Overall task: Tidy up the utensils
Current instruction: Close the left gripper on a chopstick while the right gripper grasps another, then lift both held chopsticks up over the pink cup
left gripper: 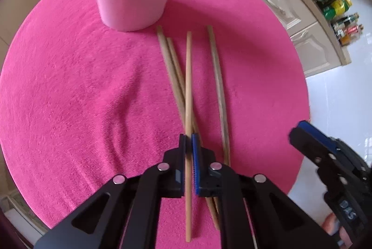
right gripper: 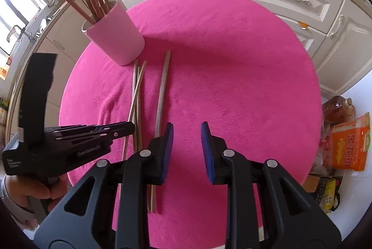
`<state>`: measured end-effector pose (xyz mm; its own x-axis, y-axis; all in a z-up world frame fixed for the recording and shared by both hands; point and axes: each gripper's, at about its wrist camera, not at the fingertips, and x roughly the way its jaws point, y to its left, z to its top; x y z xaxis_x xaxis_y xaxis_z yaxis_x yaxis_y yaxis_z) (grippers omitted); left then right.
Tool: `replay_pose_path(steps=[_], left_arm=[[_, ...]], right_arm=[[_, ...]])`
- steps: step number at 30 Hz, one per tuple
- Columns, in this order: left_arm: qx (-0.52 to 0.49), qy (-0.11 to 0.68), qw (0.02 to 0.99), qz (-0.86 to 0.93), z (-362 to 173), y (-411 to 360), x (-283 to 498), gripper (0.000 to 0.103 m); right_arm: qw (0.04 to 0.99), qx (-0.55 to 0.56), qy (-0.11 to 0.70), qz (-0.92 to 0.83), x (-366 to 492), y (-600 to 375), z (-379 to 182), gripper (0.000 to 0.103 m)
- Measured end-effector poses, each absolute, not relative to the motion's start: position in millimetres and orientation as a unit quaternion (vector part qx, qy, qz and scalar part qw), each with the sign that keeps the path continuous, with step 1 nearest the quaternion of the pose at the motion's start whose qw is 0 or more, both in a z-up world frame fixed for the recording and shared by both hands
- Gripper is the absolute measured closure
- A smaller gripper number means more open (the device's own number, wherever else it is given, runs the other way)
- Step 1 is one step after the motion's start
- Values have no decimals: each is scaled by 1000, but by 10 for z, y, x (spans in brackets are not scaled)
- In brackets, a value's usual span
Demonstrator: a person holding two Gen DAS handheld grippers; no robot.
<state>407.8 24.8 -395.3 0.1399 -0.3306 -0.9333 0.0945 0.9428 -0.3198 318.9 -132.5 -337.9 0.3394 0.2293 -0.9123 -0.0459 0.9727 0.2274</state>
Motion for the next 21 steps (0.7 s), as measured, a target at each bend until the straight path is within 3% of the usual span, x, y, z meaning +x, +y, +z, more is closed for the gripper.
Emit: replay_pose_path(steps=[11,21], left_arm=[[-91,634,757,-129,-3759,738,4081,97],[-75,633,753,-161,-3689,1023,4053,97]], right_arm=[[779,88,613,98,3708,-952,-3643,78],[747,31,661,72,3966,-632,-3934,80]])
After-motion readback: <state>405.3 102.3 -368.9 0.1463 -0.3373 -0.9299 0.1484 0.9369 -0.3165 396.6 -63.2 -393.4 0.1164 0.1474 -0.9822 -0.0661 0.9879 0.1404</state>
